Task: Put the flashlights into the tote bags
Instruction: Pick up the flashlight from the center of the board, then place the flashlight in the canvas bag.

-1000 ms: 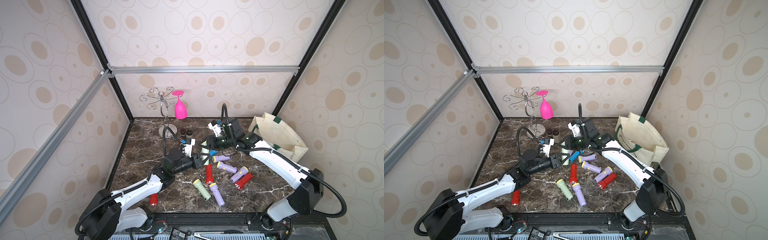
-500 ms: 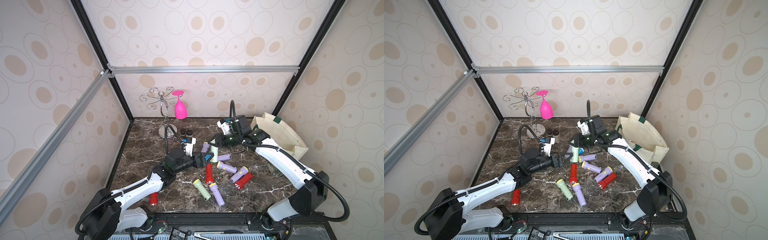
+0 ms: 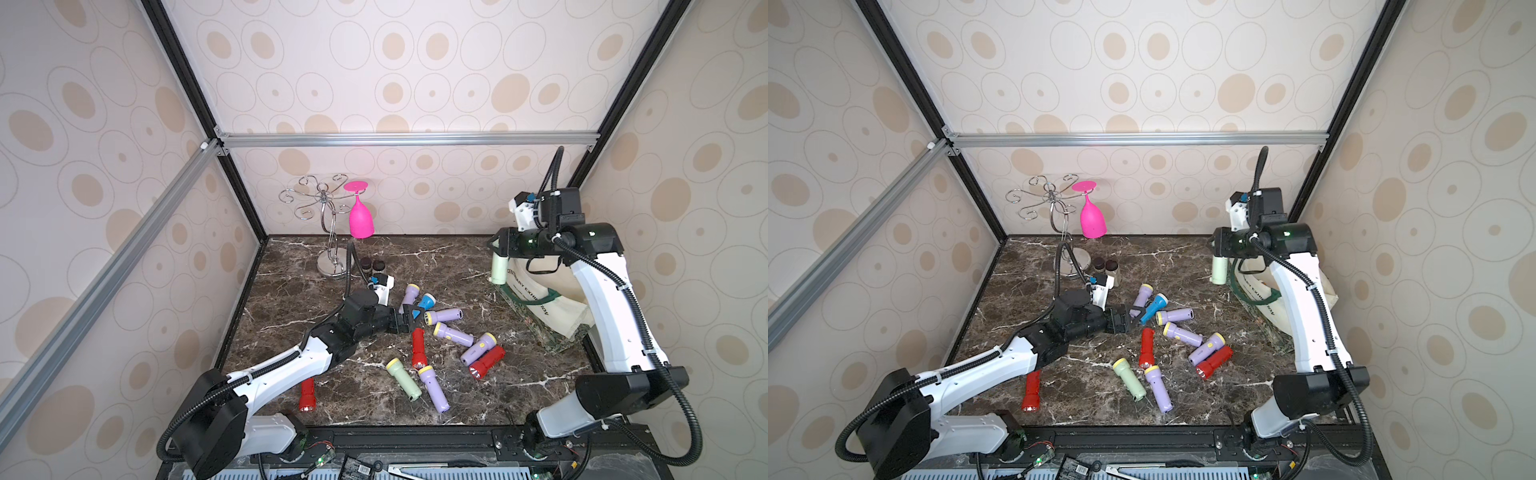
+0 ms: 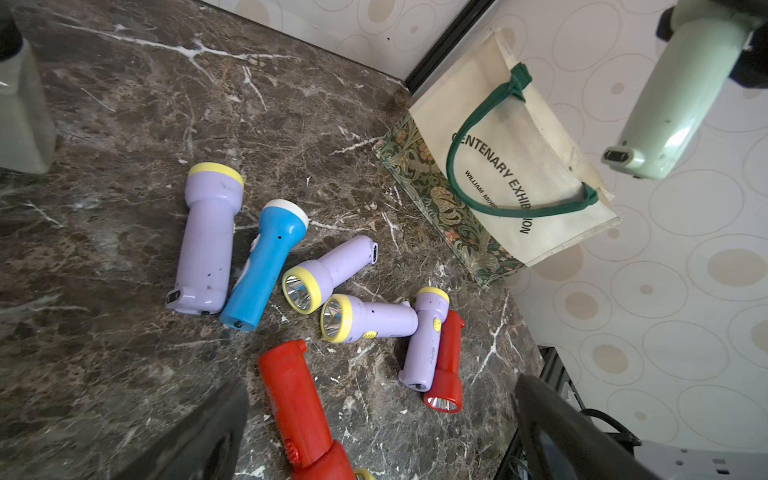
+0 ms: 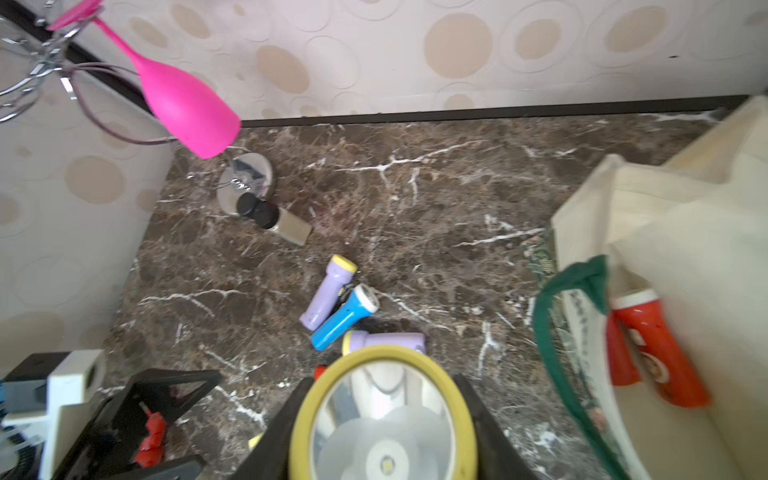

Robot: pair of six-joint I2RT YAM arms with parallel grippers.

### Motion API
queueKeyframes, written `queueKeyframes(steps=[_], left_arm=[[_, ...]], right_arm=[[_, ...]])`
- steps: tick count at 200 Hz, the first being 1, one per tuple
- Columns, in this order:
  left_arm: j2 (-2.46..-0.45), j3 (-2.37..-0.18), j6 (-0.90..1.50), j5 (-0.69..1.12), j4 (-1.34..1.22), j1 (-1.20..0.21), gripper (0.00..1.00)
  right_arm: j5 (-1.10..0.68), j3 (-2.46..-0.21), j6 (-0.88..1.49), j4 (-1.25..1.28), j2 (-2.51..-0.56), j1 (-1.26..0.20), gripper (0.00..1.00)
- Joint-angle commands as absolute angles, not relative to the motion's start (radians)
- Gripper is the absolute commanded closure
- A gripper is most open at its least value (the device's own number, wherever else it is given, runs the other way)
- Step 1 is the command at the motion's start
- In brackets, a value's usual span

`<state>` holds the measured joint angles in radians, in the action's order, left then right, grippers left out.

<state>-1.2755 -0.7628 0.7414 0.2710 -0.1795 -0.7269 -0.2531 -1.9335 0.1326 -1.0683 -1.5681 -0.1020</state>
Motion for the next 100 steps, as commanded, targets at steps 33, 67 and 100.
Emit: queueKeyframes(steps=[33,67,100], left_arm=[[-1.290,-0.792,0.723,0.266,-0.159,-0.732,0.00],[-1.319,-0.826,0.702,0.264,-0.134,-0.733,0.00],[-1.340,-0.848,0.699,0.272,-0.131,-0.732,0.00]], right_arm=[[-0.081,-2.138,0.077,-1.240,-1.713,0.048,1.00],[-0.024,-2.198,0.106,-1.237,-1.781,0.134,1.00],[0.011,-2.238,0.065,-1.240,-1.846,0.183,1.00]])
